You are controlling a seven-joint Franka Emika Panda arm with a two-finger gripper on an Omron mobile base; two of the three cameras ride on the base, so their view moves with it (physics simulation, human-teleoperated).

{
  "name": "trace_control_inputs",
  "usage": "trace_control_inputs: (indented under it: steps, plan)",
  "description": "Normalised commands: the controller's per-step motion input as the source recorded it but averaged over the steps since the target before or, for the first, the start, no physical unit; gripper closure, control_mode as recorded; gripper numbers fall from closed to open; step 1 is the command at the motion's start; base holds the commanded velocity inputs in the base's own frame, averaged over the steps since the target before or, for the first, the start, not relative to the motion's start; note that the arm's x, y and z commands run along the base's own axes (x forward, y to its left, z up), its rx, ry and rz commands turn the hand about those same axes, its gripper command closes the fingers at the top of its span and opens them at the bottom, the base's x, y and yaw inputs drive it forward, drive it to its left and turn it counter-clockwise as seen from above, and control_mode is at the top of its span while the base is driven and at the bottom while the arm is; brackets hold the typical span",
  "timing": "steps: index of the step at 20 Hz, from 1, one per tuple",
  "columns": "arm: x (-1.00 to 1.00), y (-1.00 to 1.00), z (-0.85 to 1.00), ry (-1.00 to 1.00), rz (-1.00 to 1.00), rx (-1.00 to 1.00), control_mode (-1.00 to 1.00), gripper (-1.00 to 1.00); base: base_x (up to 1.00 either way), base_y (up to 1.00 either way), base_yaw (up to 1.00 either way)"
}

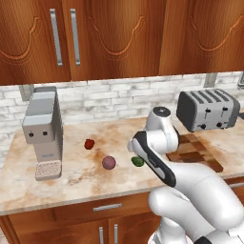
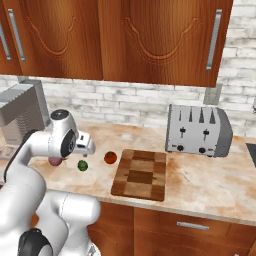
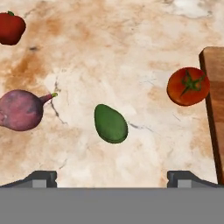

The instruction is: Place the avocado, onion, tomato, and bell pepper on the cutting board.

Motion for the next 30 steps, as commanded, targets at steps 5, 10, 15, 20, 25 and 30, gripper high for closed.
trace_control_inputs:
  steps: [5,10,15,20,25,30]
  plan:
    - [0.23,0.0,-0.23,0.02,0.0,0.0,-1.0,-1.0,0.0,0.0,0.0]
    - [0.3,0.0,-0.25,0.05,0.0,0.0,-1.0,-1.0,0.0,0.0,0.0]
    - [0.17,0.0,-0.21,0.02,0.0,0.0,-1.0,-1.0,0.0,0.0,0.0]
    - [0.01,0.0,-0.1,0.0,0.0,0.0,-1.0,-1.0,0.0,0.0,0.0]
    - [0.0,0.03,-0.17,0.01,0.0,0.0,-1.0,-1.0,0.0,0.0,0.0]
    - [0.0,0.18,-0.18,0.02,0.0,0.0,-1.0,-1.0,0.0,0.0,0.0]
